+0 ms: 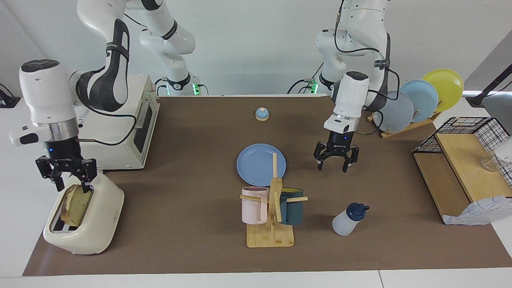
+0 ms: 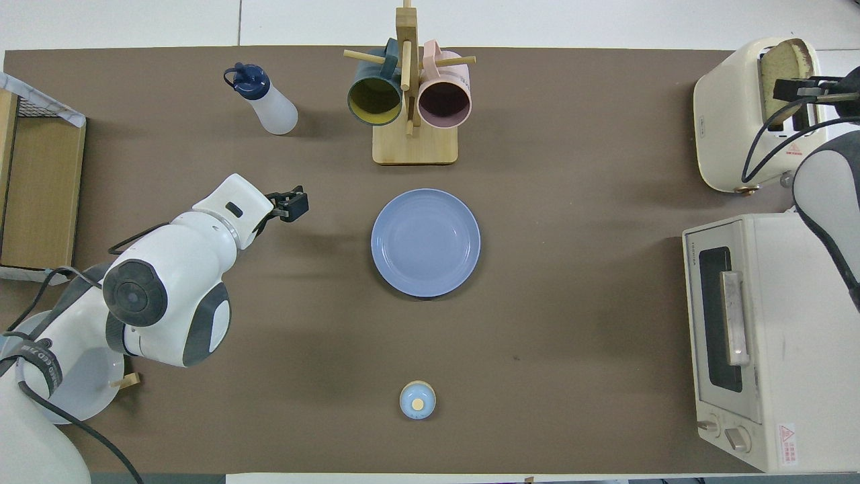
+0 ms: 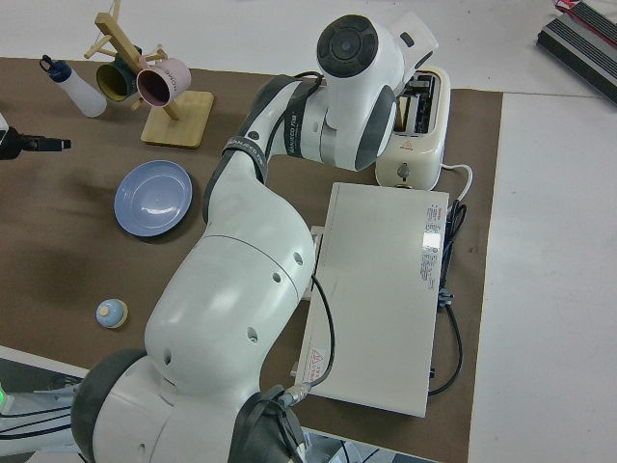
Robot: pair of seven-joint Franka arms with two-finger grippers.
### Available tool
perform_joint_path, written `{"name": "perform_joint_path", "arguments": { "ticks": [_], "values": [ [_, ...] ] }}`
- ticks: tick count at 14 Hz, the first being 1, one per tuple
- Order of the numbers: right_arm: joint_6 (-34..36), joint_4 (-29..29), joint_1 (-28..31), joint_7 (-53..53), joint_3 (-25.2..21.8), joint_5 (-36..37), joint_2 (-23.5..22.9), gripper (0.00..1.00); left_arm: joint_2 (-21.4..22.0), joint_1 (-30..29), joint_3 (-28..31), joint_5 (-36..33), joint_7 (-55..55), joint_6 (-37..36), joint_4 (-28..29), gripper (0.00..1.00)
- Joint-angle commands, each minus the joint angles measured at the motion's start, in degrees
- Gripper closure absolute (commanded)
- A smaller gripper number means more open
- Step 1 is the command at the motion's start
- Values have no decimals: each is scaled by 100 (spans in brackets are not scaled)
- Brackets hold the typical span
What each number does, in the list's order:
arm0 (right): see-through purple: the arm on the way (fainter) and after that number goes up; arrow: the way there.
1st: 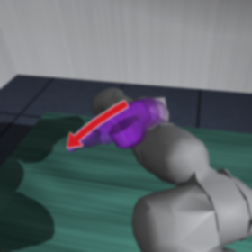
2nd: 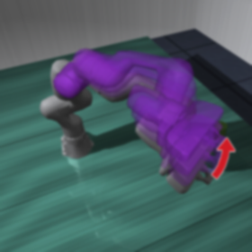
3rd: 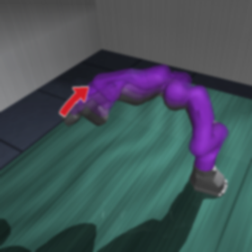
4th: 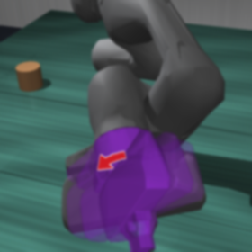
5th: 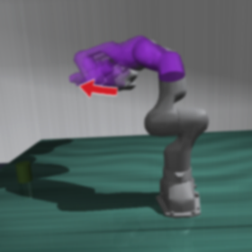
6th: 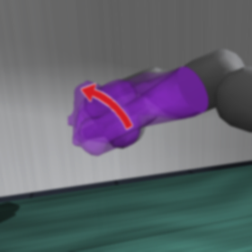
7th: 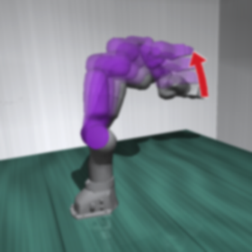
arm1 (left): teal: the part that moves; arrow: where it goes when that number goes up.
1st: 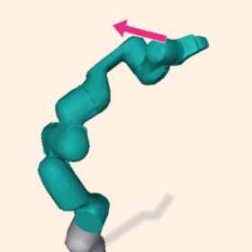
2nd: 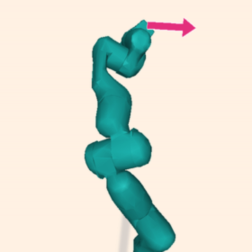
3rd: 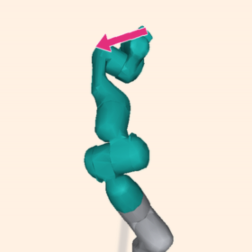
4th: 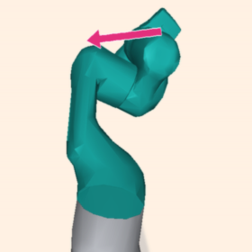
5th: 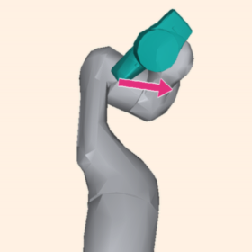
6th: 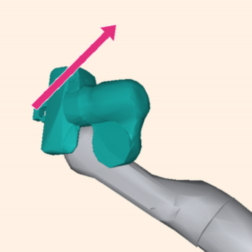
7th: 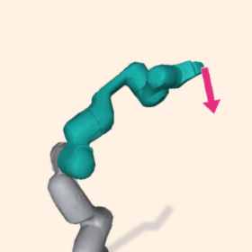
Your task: Put bread on plate and add seasoning
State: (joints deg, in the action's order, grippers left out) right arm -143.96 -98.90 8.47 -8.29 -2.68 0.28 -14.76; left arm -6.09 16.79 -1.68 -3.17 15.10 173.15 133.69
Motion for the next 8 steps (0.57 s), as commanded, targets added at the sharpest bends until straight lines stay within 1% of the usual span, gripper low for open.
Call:
{"name": "perform_joint_path", "arguments": {
  "ticks": [1,2,3,4,6,7,8],
  "values": [
    [44,249,111,-347,66,-37,-202,55,-540,52,184,-140,99,718,-167,0],
    [78,249,120,-392,66,-37,-203,70,-725,166,377,-140,99,903,-272,0],
    [70,249,120,-410,66,-37,-203,100,-875,402,614,-123,99,931,-438,0],
    [18,258,85,-410,66,-37,-203,100,-1129,865,1129,-123,99,940,-649,0],
    [8,336,41,-392,66,-37,-203,100,-1673,2182,2595,-1,125,1045,-1088,0],
    [104,441,41,-401,75,-28,-220,100,-2042,2632,3029,401,160,1281,-1291,0],
    [227,581,41,-418,101,-28,-246,100,-2341,2741,3094,822,160,1562,-1423,0]
  ]
}}
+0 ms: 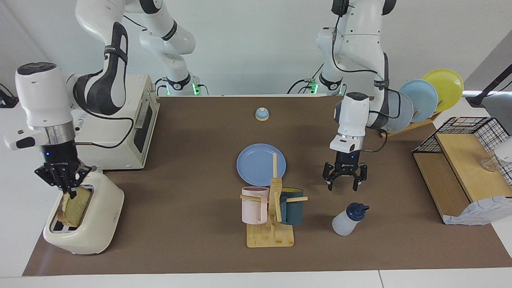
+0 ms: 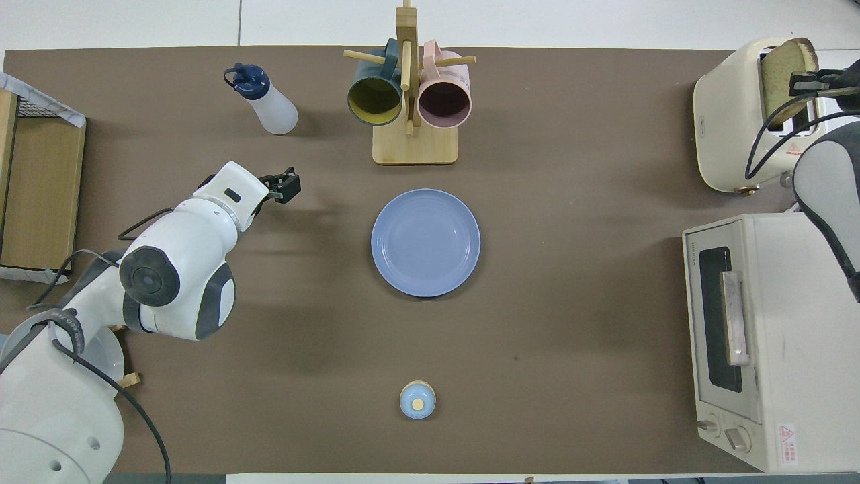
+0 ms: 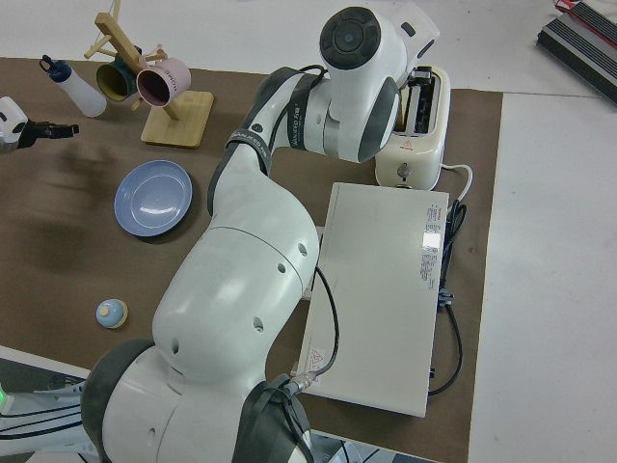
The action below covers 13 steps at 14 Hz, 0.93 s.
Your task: Put bread on plate and add seasoning
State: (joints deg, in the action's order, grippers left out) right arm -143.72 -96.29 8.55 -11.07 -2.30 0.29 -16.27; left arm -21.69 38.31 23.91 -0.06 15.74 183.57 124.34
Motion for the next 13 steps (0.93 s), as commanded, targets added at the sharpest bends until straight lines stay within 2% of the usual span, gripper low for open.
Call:
{"name": "perform_joint_path", "arguments": {
  "ticks": [1,2,3,4,5,8,10,11,13],
  "values": [
    [735,478,16,-141,98,-29,-26,100,-958,590,527,725,105,783,-612,0],
    [1497,671,-106,-132,107,-47,79,100,-1064,564,518,762,114,864,-744,0],
    [2462,778,-325,-71,107,-64,385,100,-1126,555,527,797,122,847,-919,0],
    [3046,779,-571,8,107,-82,632,100,-1249,537,527,954,122,847,-1069,0],
    [3270,753,-669,183,116,-91,817,100,-1407,520,527,1086,122,821,-1262,0],
    [3570,726,-1196,1043,195,-169,1108,100,-1549,265,518,1043,122,777,-1474,0],
    [3807,735,-1329,1160,361,-650,1170,100,-1601,265,509,1043,122,707,-1553,0],
    [3791,604,-1347,1178,423,-906,1231,100,-1662,256,509,1035,122,637,-1649,0],
    [3345,-193,-1853,1614,511,-1057,1582,100,-1698,168,501,999,79,391,-1791,0]
  ]
}}
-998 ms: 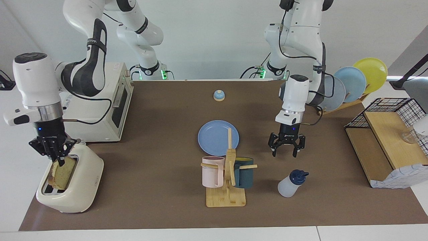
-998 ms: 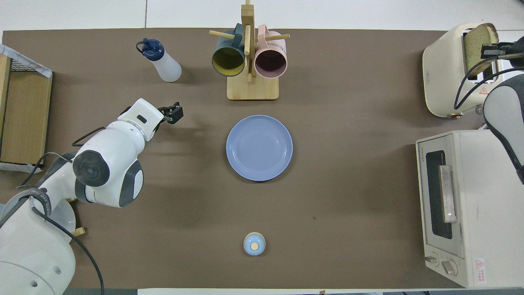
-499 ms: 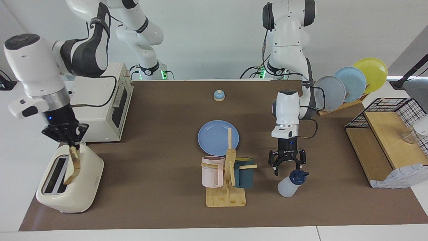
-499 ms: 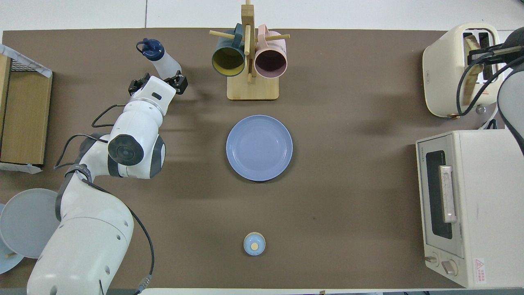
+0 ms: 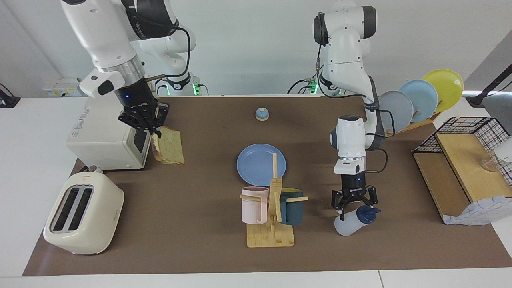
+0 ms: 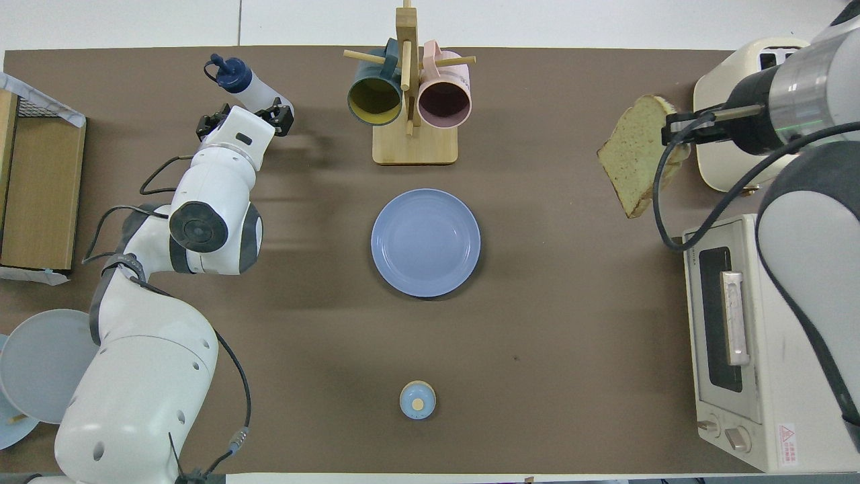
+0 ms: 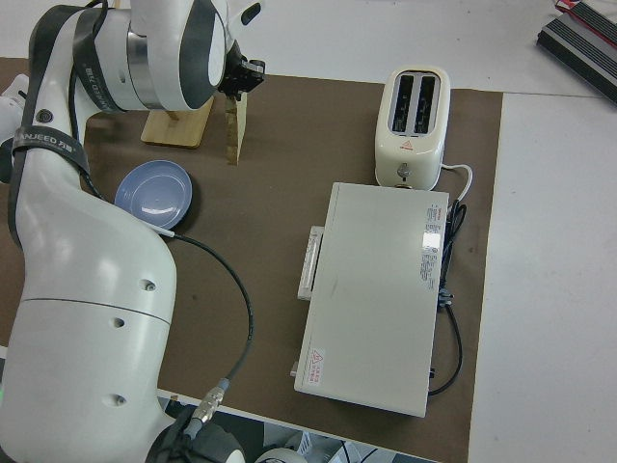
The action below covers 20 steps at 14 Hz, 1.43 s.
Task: Put bread on plate and add seasoning
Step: 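Place the bread on the plate with the right gripper while the left gripper lifts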
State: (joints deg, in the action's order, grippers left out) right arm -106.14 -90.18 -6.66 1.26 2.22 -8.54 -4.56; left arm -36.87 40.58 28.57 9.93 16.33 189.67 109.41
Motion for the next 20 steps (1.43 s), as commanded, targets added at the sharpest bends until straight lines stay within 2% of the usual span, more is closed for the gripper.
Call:
{"name": "perform_joint_path", "arguments": {
  "ticks": [1,3,6,11,13,15,17,20],
  "values": [
    [-651,-1139,-641,670,59,-192,534,100,-171,-7,35,9,20,-220,-281,0],
    [-837,-1449,-1204,1276,59,-201,597,100,-171,20,26,9,11,-238,-271,0],
    [-1793,-1695,-1855,1999,59,-201,369,100,-180,-50,-105,-8,2,-264,-324,0],
    [-3402,-2302,-2585,2729,59,-201,-97,100,-189,-59,-194,-8,2,-273,-333,0],
    [-3755,-2399,-2700,2879,59,-201,-255,100,-258,-85,-194,-43,2,-264,-368,0],
    [-3809,-2495,-2692,2801,50,-201,-256,100,-774,-85,-220,26,89,-20,-613,0],
    [-3922,-2636,-2692,2792,50,-201,-221,100,-839,-181,-246,27,177,332,-667,0],
    [-4414,-2961,-2683,2783,50,-201,-177,100,-848,-278,-299,9,204,369,-702,0]
  ]
}}
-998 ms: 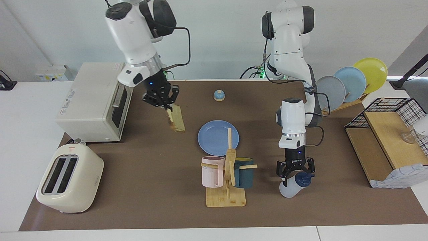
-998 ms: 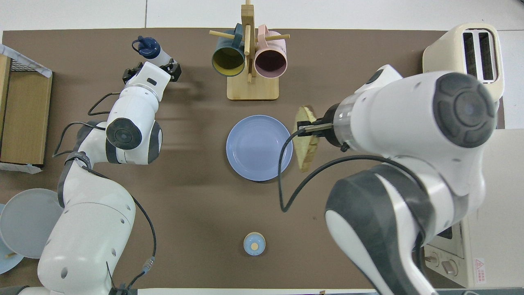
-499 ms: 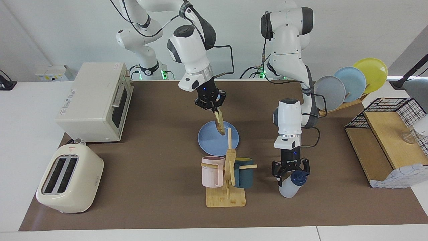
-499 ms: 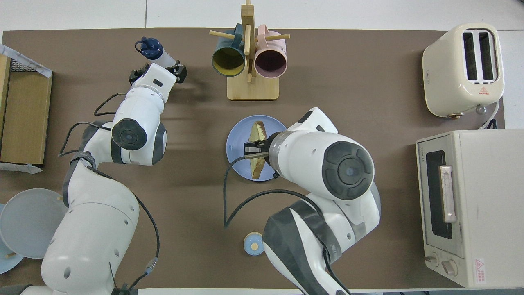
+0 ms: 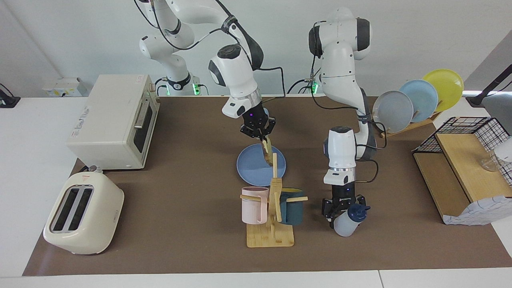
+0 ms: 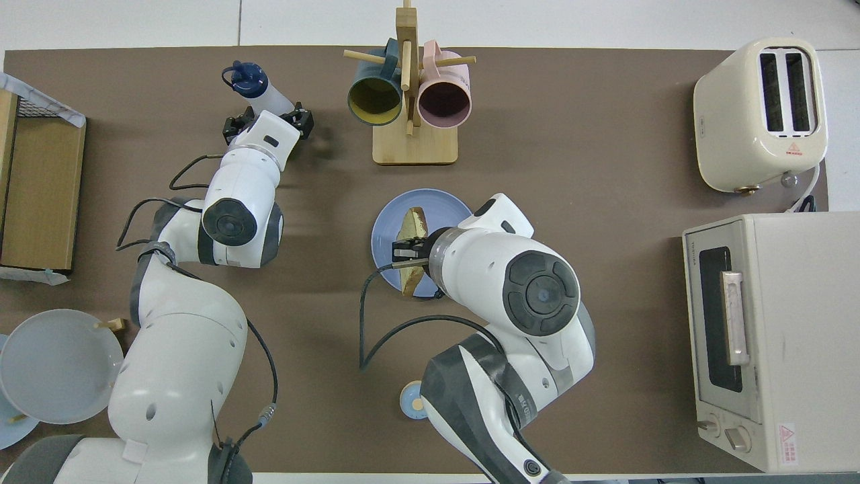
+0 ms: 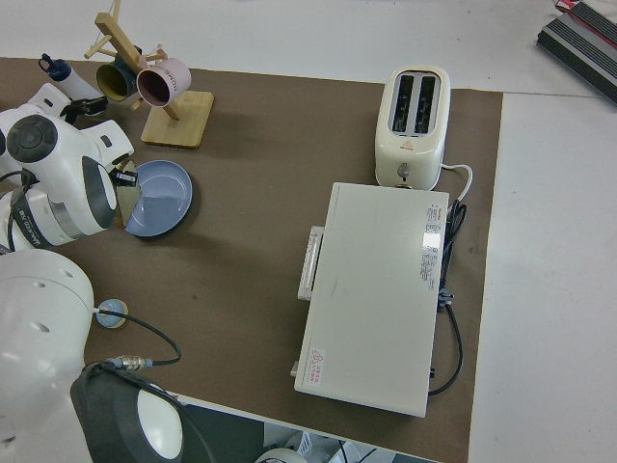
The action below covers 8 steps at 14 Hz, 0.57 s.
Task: Put bread on plate and add seasoning
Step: 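Place the bread on the plate with the right gripper while the left gripper lifts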
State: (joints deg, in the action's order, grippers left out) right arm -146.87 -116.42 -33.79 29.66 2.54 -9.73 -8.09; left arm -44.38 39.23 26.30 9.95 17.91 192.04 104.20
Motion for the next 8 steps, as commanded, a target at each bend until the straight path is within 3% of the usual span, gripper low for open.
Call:
{"name": "perform_joint_path", "arguments": {
  "ticks": [1,8],
  "values": [
    [-420,-338,31,-48,19,-82,167,100,-98,-152,-116,16,55,158,-181,0],
    [-816,-346,232,-372,19,-73,105,100,-71,-249,-204,25,318,369,-250,0]
  ]
}}
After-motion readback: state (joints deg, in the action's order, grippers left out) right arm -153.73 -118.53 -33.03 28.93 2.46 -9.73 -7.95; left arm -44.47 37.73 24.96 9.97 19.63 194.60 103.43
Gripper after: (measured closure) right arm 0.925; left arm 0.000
